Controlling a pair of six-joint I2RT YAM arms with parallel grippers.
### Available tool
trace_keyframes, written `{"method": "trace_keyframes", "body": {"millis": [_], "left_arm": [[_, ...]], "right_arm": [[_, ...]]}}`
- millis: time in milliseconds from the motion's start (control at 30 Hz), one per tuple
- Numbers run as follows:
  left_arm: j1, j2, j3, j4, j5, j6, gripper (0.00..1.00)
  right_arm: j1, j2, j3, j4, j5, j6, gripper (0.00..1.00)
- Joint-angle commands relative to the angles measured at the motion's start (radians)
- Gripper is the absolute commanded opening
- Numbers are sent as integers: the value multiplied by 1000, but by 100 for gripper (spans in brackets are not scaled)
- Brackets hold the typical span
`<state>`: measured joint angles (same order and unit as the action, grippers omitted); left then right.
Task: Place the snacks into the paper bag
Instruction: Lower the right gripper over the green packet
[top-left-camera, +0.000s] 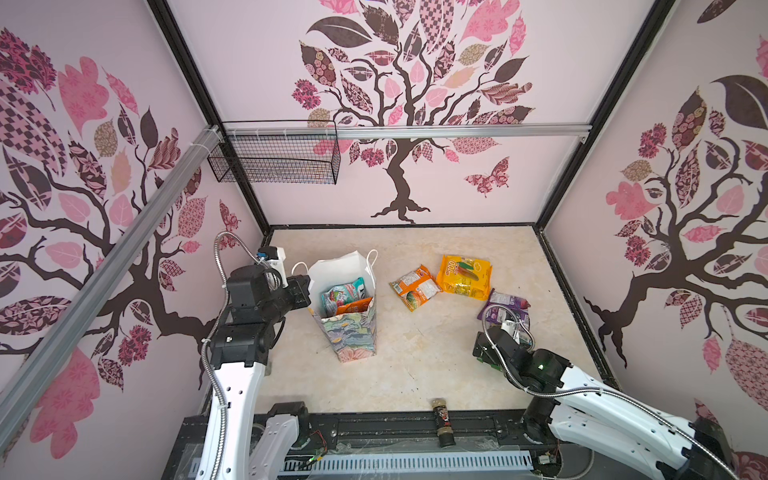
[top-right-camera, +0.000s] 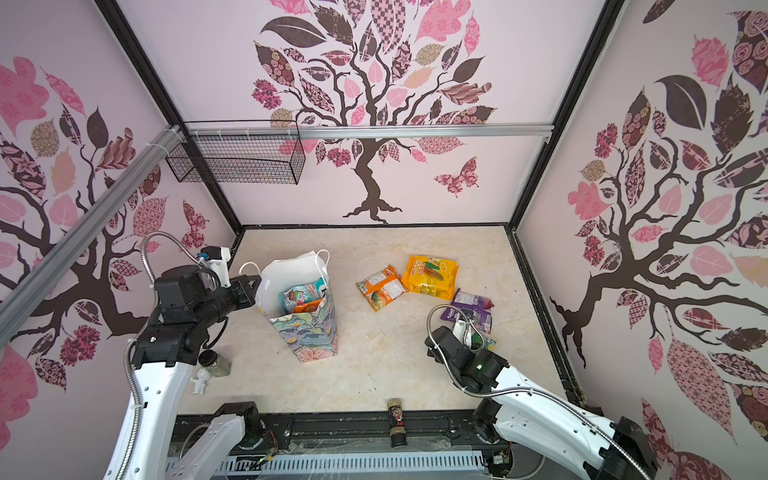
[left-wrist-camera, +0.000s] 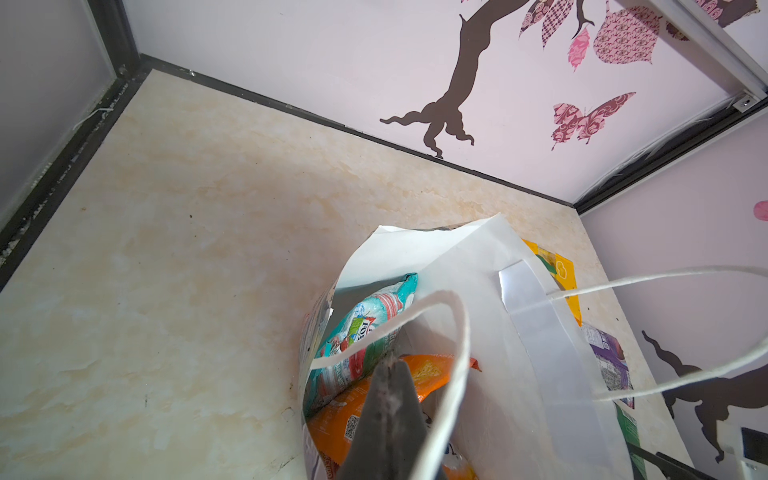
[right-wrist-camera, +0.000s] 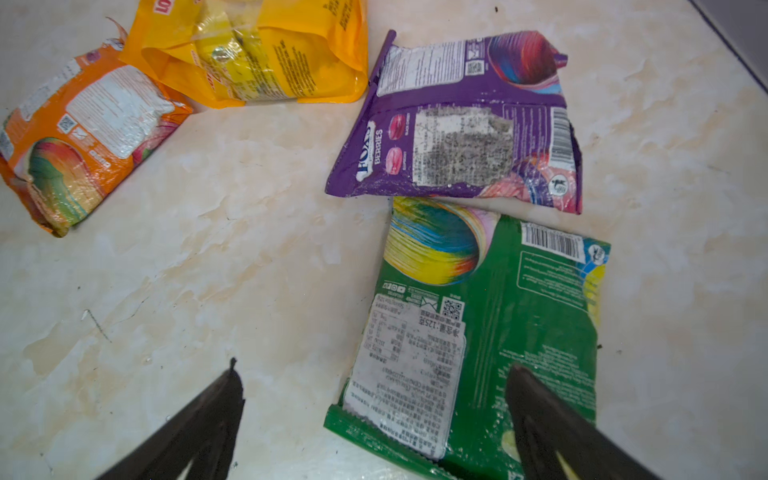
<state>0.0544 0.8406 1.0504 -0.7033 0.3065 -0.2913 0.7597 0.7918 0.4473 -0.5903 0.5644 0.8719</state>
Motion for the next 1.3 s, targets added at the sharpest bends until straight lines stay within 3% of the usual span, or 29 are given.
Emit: {"method": "trace_keyframes", "body": {"millis": [0, 767, 1267], "left_arm": [[7, 0, -29, 30, 22, 4, 2], [23, 9, -38, 48, 59, -9, 2], [34, 15, -43, 56, 72, -14, 2]], "right_arm": [[-47, -10, -33, 67, -68, 6, 99], [-138, -14, -140, 196, -214, 24, 100], [-136, 242, -150, 510, -590, -37, 96]]}}
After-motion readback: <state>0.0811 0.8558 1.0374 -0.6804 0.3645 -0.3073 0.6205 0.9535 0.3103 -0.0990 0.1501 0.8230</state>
